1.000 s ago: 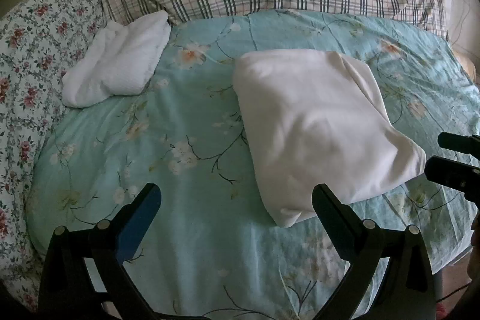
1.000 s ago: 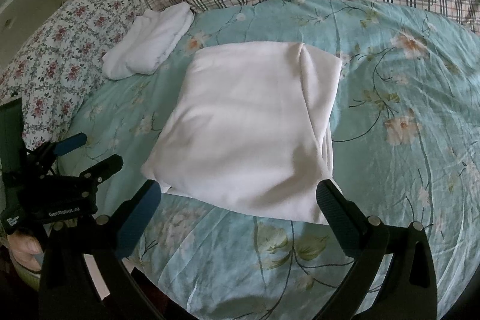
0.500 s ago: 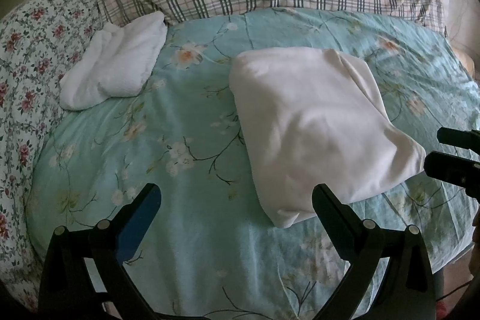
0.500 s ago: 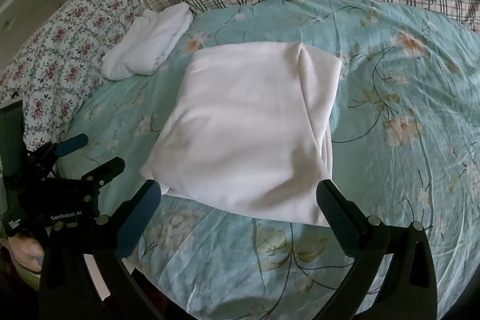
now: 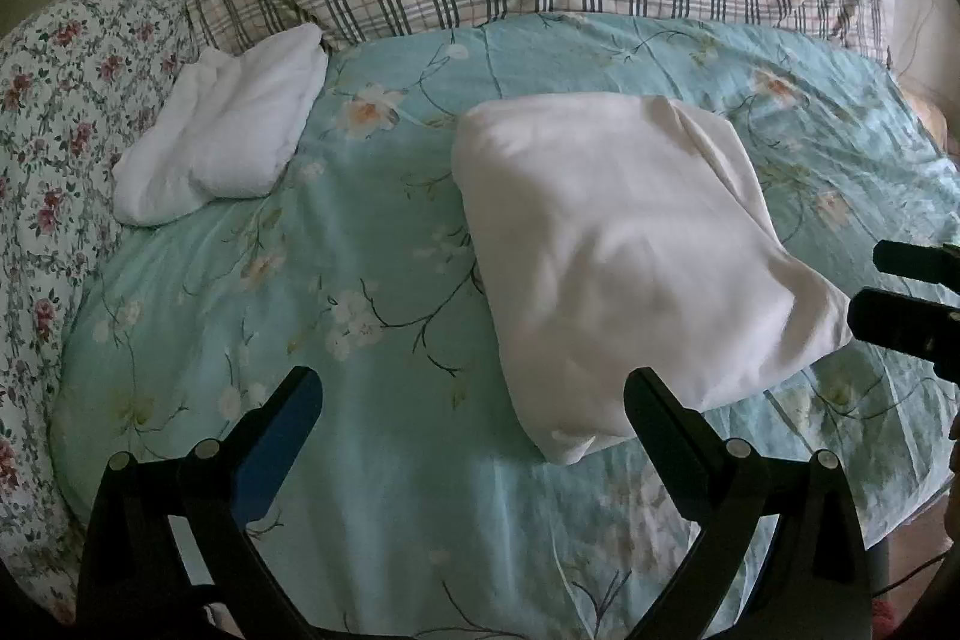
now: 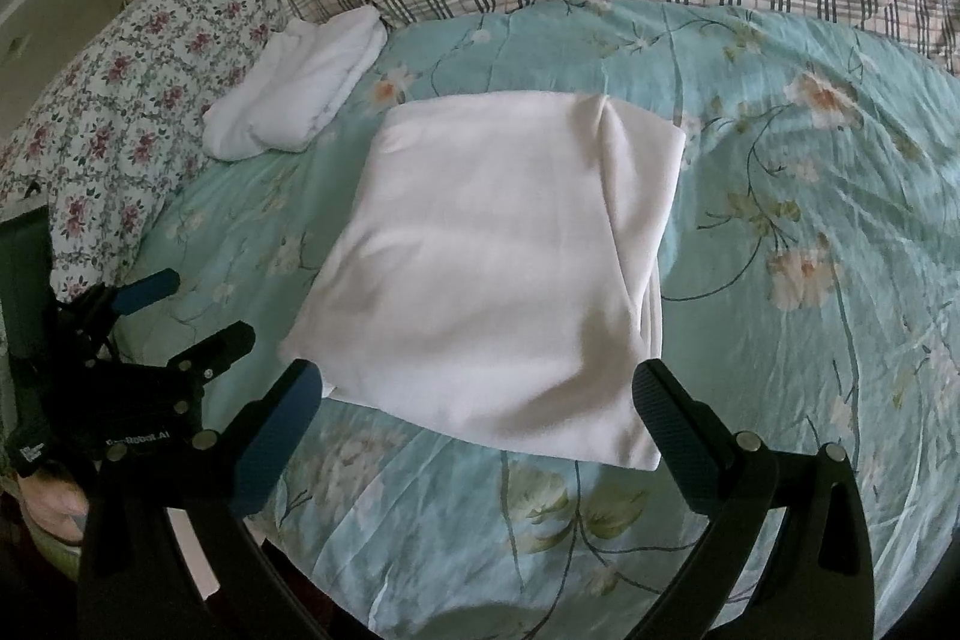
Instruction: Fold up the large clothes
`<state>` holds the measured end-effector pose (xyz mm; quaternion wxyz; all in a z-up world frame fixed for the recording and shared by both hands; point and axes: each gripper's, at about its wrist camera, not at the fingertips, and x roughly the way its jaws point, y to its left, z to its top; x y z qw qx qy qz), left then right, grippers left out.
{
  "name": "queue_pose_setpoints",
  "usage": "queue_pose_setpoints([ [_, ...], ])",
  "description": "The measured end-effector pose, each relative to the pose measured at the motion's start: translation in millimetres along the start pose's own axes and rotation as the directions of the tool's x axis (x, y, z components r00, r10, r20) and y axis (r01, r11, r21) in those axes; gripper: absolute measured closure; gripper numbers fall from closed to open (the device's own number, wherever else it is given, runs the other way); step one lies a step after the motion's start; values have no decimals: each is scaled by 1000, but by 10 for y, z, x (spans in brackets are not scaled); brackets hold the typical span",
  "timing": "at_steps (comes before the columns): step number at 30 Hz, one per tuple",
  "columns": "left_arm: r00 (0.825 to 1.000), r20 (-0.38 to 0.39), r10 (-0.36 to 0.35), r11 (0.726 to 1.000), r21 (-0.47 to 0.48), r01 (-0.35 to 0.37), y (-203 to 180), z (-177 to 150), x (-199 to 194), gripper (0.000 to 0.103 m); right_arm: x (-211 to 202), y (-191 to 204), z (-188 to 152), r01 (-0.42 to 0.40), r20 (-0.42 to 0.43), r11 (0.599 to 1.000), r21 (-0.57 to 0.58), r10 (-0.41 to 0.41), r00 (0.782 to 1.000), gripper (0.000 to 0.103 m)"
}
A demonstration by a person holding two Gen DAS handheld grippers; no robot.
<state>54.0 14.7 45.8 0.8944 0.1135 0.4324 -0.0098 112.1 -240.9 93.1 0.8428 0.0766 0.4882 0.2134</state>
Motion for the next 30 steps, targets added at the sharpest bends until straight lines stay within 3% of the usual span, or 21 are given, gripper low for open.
queue_pose_setpoints([
  [30, 1000, -1, -2, 1000, 0, 2, 1, 213, 134, 2, 113, -82, 249, -11, -11, 1000, -16, 11, 1000, 0],
])
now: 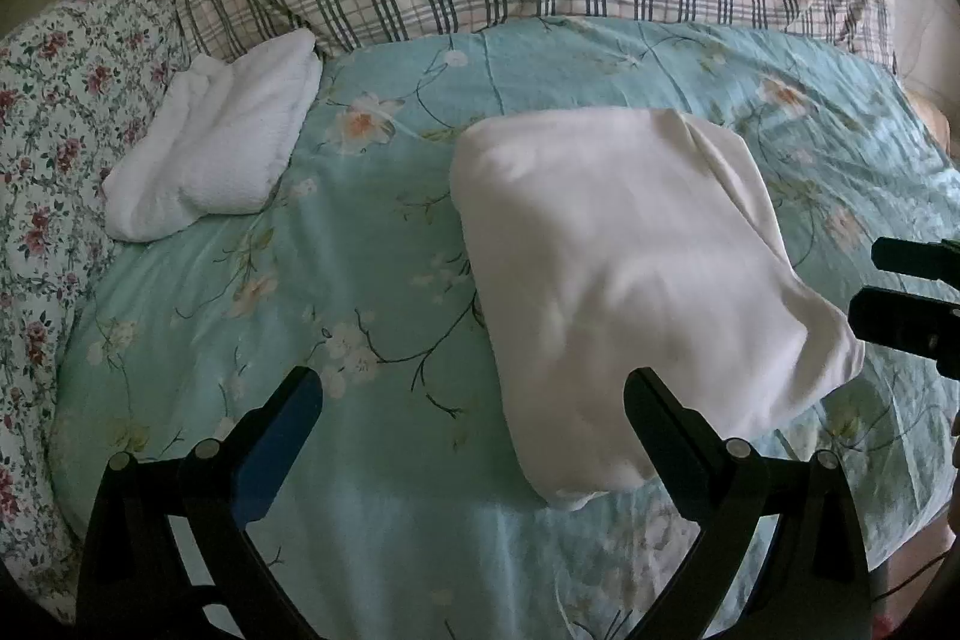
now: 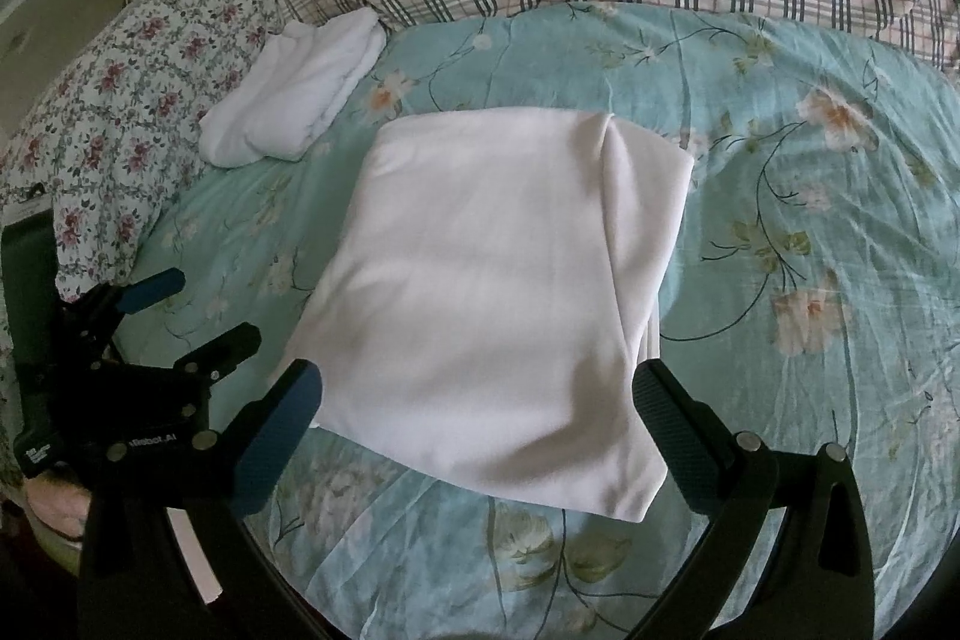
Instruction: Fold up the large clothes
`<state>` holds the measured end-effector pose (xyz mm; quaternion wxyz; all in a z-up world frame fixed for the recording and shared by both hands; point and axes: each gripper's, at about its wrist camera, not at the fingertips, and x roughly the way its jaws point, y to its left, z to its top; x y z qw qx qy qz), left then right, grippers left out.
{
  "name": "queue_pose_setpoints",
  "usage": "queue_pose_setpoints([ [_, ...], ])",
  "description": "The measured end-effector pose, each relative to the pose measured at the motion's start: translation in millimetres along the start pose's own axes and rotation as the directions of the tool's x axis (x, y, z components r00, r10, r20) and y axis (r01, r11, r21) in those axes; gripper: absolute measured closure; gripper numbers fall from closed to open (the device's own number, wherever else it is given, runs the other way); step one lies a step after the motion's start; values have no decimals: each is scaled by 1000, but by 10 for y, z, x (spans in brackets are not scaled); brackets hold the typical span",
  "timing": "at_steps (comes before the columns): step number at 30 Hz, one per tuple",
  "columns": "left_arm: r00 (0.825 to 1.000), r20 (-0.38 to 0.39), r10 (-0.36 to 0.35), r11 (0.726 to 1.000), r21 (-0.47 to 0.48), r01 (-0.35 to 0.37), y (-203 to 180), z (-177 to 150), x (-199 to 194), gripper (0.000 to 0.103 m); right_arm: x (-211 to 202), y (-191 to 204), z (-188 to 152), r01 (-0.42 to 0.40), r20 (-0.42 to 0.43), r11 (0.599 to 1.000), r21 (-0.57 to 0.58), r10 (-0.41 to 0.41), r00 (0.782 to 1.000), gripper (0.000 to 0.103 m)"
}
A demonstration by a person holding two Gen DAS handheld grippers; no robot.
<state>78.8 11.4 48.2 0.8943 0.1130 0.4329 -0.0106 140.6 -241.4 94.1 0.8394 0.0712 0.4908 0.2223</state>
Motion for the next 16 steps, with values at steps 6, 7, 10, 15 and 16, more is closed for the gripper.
queue_pose_setpoints([
  [6, 1000, 0, 0, 1000, 4, 0, 1, 17, 13, 2, 8, -8, 15, 1, -1, 1000, 4, -1, 1000, 0],
  [7, 1000, 0, 0, 1000, 5, 0, 1, 18, 13, 2, 12, -7, 20, 1, -1, 1000, 5, -1, 1000, 0],
  [10, 1000, -2, 0, 1000, 4, 0, 2, 27, 22, 2, 17, -15, 15, 2, -1, 1000, 10, -2, 1000, 0],
  [15, 1000, -2, -7, 1000, -8, 7, 4, 44, 50, 2, 44, -54, 18, -2, -2, 1000, 17, 2, 1000, 0],
  [16, 1000, -3, -16, 1000, -14, 15, 15, 54, 68, 2, 54, -68, 16, -3, -3, 1000, 19, 3, 1000, 0],
])
